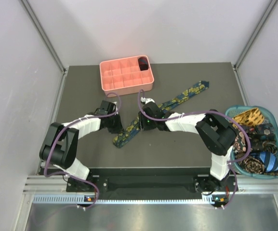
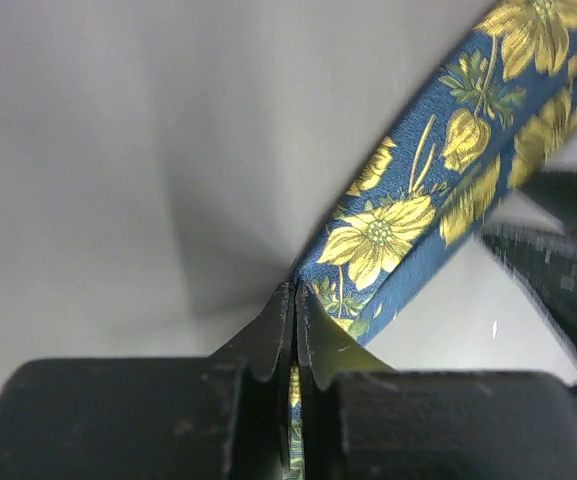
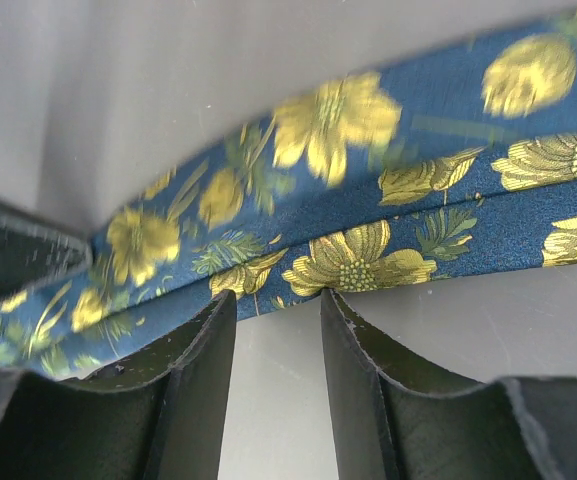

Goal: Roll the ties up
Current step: Flatten the tie

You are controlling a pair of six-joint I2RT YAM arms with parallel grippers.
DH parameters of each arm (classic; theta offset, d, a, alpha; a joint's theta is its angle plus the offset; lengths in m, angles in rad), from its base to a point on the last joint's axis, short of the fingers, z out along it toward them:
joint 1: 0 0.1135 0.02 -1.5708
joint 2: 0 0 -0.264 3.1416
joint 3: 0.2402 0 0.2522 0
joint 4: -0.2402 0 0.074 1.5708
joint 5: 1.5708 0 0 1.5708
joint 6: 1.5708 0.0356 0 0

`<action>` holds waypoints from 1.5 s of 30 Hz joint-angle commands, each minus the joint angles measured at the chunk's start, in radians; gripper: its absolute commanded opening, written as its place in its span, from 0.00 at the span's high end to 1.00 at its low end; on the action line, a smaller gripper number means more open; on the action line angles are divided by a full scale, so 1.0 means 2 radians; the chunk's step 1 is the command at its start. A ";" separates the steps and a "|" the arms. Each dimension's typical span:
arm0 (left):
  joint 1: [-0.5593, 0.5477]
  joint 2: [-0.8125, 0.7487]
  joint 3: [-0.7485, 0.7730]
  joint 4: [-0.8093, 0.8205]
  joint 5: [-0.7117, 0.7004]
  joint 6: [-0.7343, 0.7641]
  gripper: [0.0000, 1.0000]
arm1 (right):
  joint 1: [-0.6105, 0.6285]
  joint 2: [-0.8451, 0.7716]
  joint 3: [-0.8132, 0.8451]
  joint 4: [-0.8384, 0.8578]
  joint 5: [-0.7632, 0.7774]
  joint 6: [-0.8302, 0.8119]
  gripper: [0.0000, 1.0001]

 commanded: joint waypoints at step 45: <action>0.017 -0.295 0.024 -0.147 -0.160 -0.036 0.30 | 0.138 -0.142 -0.073 0.066 0.018 -0.107 0.43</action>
